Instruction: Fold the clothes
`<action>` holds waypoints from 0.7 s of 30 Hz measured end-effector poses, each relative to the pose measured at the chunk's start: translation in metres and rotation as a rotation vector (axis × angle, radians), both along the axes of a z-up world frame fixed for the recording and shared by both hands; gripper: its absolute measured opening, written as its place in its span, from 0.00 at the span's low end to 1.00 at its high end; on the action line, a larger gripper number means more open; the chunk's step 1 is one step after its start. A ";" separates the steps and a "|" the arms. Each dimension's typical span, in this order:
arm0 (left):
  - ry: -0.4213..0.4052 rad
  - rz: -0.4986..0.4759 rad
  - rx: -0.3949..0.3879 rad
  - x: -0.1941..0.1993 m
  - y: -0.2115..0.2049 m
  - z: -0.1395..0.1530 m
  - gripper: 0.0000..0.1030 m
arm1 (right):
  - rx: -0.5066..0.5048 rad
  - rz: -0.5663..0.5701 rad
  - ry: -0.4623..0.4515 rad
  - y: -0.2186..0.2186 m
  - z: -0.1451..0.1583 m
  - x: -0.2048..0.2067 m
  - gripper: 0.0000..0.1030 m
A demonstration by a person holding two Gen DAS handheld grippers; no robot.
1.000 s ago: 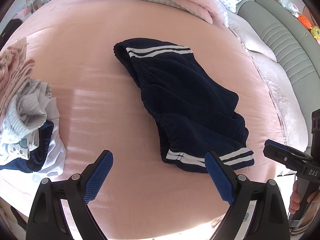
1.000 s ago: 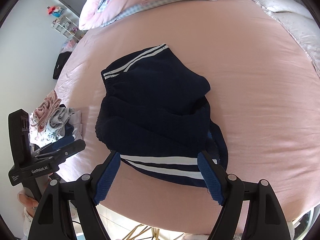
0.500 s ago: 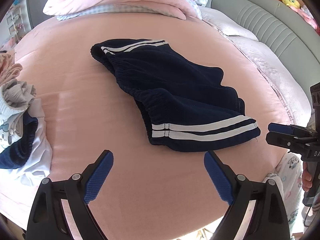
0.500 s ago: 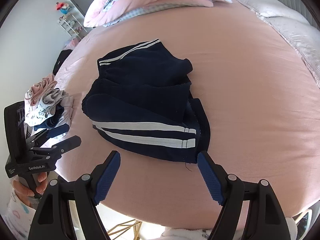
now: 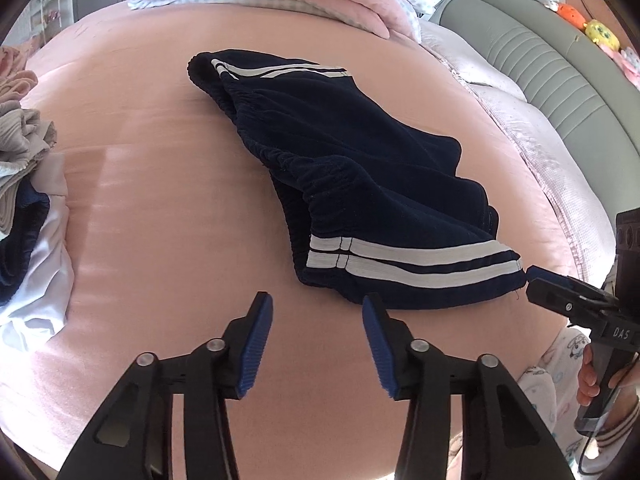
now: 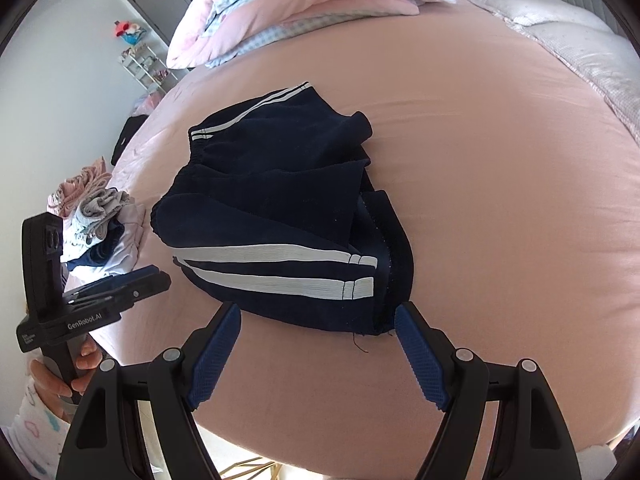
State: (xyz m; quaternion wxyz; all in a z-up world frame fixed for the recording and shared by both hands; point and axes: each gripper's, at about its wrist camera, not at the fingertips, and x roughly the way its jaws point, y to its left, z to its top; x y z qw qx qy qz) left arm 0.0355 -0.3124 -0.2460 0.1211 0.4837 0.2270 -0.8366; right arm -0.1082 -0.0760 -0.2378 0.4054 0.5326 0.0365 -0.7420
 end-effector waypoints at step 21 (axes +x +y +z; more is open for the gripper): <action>0.023 -0.179 0.121 -0.025 -0.011 -0.007 0.48 | -0.083 0.074 -0.079 -0.018 -0.021 -0.010 0.77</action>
